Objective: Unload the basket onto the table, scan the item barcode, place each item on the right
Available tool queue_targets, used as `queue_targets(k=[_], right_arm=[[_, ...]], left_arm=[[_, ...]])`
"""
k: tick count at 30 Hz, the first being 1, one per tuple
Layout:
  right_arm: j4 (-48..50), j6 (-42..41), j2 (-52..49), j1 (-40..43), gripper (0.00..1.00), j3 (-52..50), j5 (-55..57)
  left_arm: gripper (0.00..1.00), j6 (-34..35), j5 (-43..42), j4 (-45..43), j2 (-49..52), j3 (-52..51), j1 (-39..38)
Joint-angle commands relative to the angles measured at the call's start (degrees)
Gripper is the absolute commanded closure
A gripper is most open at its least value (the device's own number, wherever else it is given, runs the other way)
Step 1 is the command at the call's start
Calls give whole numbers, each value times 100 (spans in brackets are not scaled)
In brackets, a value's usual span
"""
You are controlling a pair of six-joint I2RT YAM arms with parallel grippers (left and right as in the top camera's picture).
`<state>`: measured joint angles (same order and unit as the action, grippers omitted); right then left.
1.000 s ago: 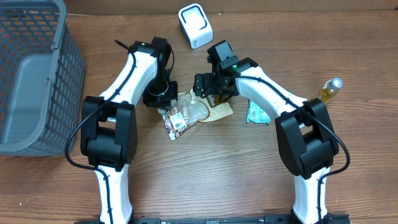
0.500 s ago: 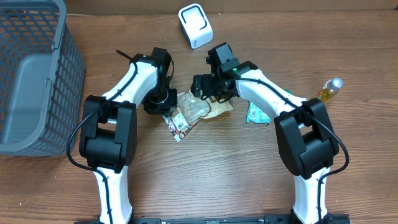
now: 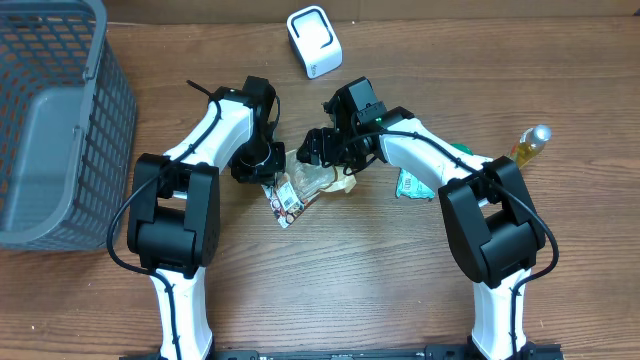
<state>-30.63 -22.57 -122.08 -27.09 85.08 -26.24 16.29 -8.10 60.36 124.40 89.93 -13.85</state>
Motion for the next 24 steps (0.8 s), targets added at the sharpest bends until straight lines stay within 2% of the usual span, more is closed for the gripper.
queue_targets(k=[1,5,9,12,15,18,24], right_arm=[[74,-13,227,-22,32,-28,-579],[127,-11,227,-20,37,-28,-920],[181,-11,227,-22,49,-28,-1115],[190,-4,227,-20,48,-28,-1093],[184,9,227,-20,39,-28,-1097],[173,9,227,-20,40,-28,-1097],[186,13,227,-37,65,-28,-1099]], left_arm=[[96,-90,127,-138,160,-175,-15],[96,-90,125,-173,160,-175,-15],[96,-87,125,-195,160,-175,-15],[96,-90,127,-195,160,-175,-15],[96,-90,127,-210,160,-175,-15],[96,-90,127,-219,160,-175,-15],[95,-87,125,-223,160,-175,-15]])
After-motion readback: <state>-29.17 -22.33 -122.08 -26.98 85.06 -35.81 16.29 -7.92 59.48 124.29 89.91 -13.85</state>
